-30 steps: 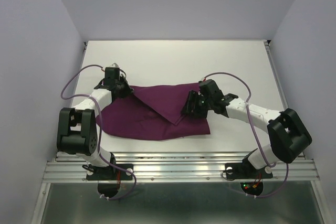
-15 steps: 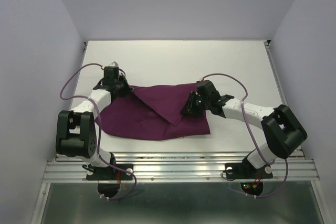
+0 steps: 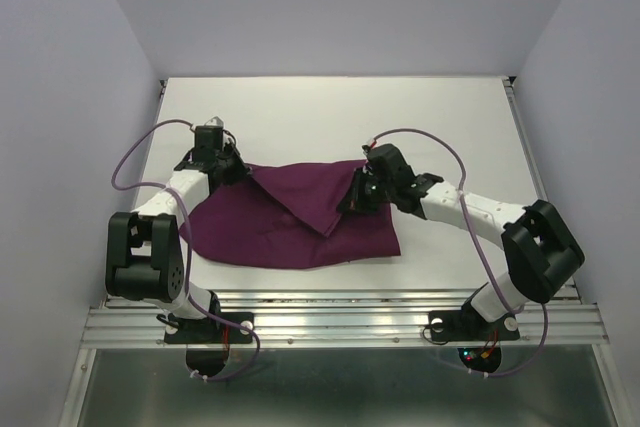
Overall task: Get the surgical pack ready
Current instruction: Pack the surgical kit at the center of the board.
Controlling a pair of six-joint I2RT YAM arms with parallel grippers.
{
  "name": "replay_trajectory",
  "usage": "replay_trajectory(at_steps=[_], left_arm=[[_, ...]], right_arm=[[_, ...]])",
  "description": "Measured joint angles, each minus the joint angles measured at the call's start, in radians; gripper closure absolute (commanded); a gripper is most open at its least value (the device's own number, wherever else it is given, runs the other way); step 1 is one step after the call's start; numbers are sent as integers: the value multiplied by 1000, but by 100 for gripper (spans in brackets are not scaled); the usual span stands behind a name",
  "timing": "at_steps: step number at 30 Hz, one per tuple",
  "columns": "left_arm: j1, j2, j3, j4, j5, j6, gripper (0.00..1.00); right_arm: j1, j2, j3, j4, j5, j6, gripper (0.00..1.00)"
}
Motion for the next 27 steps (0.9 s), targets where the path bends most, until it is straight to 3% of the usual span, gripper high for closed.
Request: replay_trajectory(at_steps=[10,26,27], left_arm=[[42,0,18,-18,18,14,100],[43,-37,-48,-20,66,11,100],[43,-38,-58,-21,66,10,91]], right_arm=[[30,-21,63,-49,-7,-57,99],[30,-39,-40,-59,16,-56,99],[30,-39,-43,-58,18,-56,99]])
